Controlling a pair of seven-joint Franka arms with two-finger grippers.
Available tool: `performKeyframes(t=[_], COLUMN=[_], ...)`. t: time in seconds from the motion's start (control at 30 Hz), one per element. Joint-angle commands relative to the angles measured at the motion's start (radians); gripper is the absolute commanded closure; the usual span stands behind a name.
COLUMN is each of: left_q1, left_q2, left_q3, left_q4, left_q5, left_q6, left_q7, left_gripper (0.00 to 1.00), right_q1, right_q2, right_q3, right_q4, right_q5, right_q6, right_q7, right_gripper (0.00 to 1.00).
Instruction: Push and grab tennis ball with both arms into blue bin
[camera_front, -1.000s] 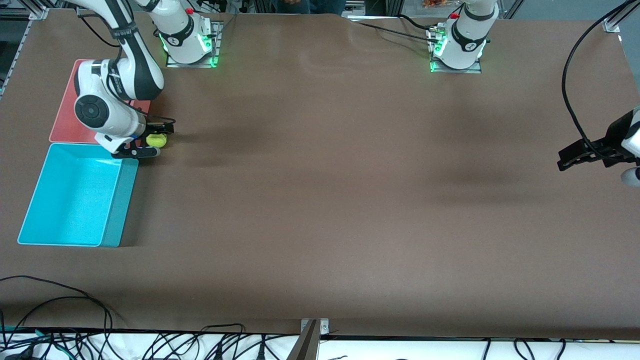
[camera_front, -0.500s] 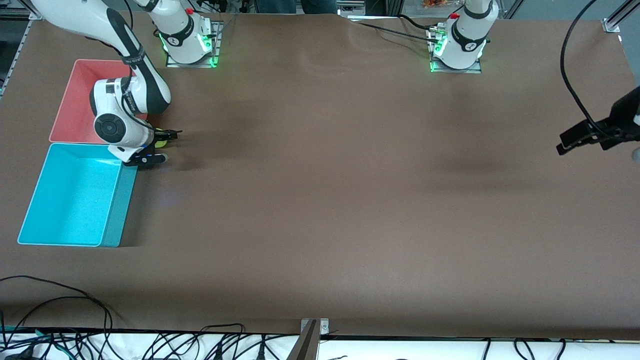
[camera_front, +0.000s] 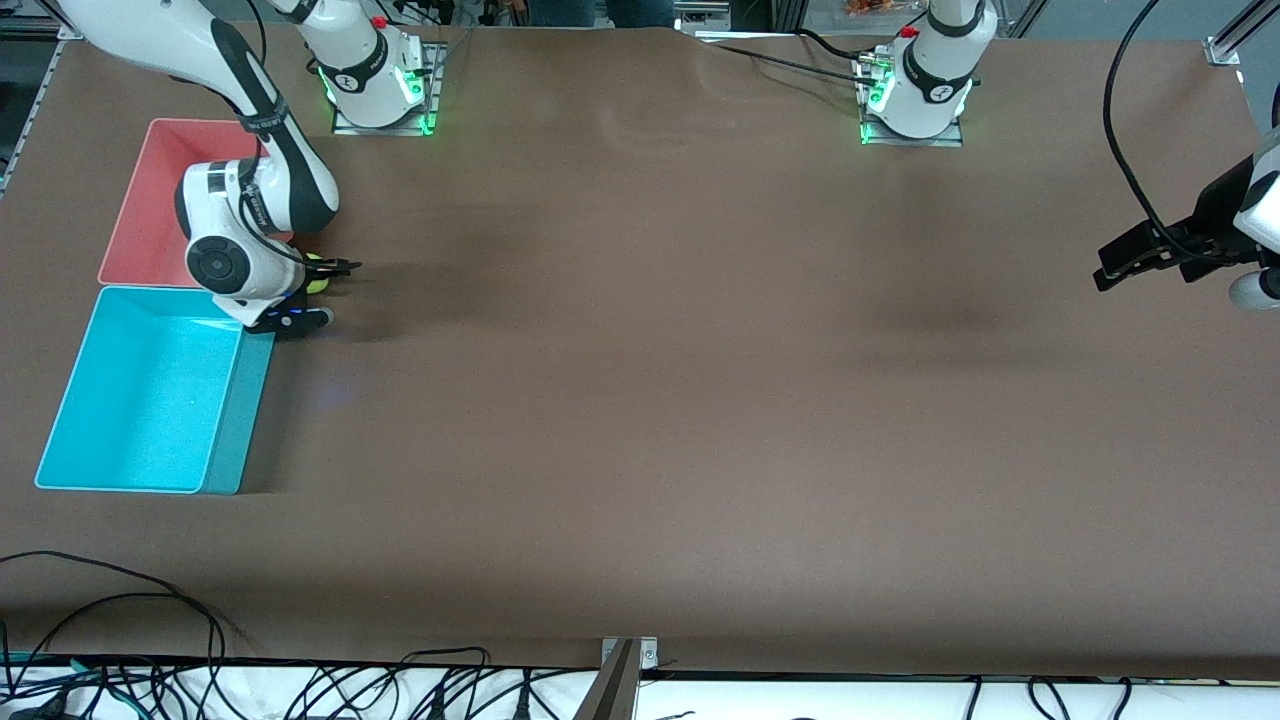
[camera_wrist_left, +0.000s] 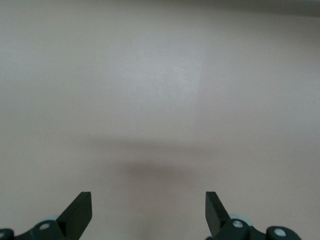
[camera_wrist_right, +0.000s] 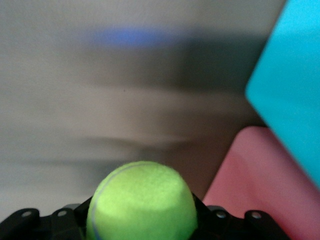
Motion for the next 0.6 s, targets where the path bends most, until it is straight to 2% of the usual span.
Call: performKeyframes(t=[0.0, 0.33, 0.57], left_q1=[-0.009, -0.014, -0.014], left_q2=[-0.008, -0.002, -0.002], left_q3=[0.016, 0.013, 0.013], left_q4=[-0.012, -0.022, -0.022], left_q5=[-0.01, -0.012, -0.01], left_q6=[0.009, -0.001, -0.011], left_q7=[0.02, 0.02, 0.02], left_gripper=[0.0, 0.0, 0.0], right_q1=[-0.001, 0.002, -0.004], right_q2=[-0.075, -0.071, -0.065], right_q3=[0.035, 0.039, 0.033], right_q4=[0.053, 0.264, 0.353], right_q5=[-0.008, -0.005, 0.001], right_q6=[-0.119, -0.349, -0.38], right_q7=[0.003, -0.01, -0.052], right_gripper=[0.53, 0.53, 0.52])
